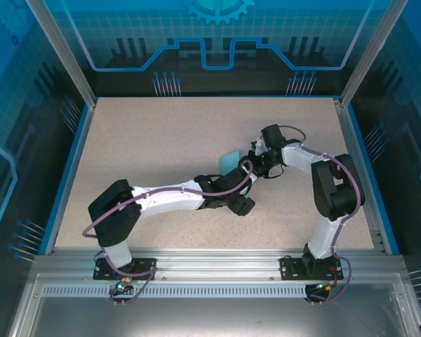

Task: Fold a paper plane with a square sheet of paper (fold left side to right side)
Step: Fold the triangle a second time at the center of the table.

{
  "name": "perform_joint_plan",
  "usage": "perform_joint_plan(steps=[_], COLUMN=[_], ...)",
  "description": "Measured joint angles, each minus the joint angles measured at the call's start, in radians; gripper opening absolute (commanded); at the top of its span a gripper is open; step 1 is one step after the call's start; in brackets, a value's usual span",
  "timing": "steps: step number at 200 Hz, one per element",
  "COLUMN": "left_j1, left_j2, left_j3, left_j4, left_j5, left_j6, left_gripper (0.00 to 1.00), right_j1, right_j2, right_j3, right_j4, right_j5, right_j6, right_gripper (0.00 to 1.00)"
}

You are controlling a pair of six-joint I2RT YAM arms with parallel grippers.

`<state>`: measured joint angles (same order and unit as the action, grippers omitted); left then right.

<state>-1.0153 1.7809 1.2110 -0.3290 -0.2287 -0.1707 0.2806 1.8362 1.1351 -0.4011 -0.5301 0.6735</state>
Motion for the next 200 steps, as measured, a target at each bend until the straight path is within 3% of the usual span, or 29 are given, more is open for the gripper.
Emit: perform_joint_plan(steps=[80,121,157,200], left_j1=[-0.034,-0.043,-0.043,-0.043], left_j2=[0.145,0.173,0.175,0.175], left_j3=[0.09,0.094,0.095,0.095], left_j4=[-0.047,-0.044,-0.044,-0.043], left_j5=[-0.2,-0.224,-0.224,-0.223], left_j6=[0.033,0.068,0.074,0.074], left_gripper=[0.85,0.7,0.51,0.39], right_j1=[0.0,0.0,0.0,0.0], right_j2=[0.0,0.0,0.0,0.0], right_j3=[-0.002,-0.002,-0.002,-0.002], right_j4=[0.011,0.01,0.009,-0.008], right_j5=[-0.007,-0.012,-0.012,-0.007], right_j6=[0.0,0.0,-0.011,-0.035], right_gripper=[0.28,0.28,0.28,0.29])
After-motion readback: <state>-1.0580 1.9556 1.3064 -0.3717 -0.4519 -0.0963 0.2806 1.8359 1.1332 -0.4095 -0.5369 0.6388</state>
